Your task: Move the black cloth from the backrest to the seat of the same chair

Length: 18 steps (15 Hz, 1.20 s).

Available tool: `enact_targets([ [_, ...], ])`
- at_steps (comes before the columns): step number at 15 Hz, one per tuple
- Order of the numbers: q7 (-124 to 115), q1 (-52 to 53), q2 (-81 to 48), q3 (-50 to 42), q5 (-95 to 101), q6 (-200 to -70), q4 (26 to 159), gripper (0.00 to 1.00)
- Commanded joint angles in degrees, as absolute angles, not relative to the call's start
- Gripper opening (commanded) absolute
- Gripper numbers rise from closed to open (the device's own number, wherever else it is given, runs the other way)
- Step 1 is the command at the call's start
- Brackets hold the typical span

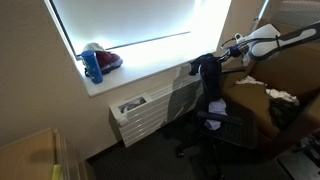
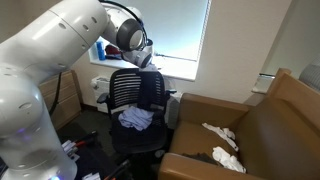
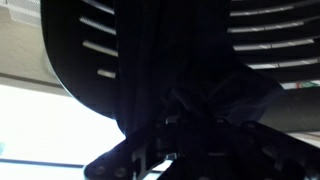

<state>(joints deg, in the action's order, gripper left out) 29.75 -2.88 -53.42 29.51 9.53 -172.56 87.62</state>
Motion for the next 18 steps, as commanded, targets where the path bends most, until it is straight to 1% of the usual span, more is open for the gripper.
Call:
enact_targets([
  [1,22.43,-0.81,-40.49,22.36,8.67,-161.29,94.11,0.03],
  [6,7.16,2.88,-25.84,18.25,13.28,-142.51,96.92,0.03],
  [7,6.40,6.38,-22.43,15.04,10.55,-137.75,97.09,0.03],
  [8,2.41,4.97,-20.28,17.83,13.67,-132.30,96.98,0.03],
  [9,0.16,6.46,-17.50,17.33,14.02,-126.98,97.02,0.03],
  [10,-1.26,10.48,-14.58,14.18,12.03,-121.68,96.97,0.03],
  [11,-3.99,8.54,-12.78,18.13,13.53,-116.79,96.24,0.03],
  [12,-4.61,12.33,-10.21,15.49,11.32,-112.81,95.86,0.03],
  [14,-6.83,14.11,-5.36,16.71,8.63,-104.96,96.22,0.03],
  [15,-7.00,14.80,-3.24,17.15,6.67,-103.05,97.03,0.03],
  [16,-7.71,15.68,-2.07,16.80,9.44,-103.51,98.68,0.03],
  [17,-8.40,16.22,-1.11,16.49,13.23,-105.11,101.10,0.03],
  [18,-8.43,16.06,-0.26,16.09,17.48,-109.92,105.39,0.03],
])
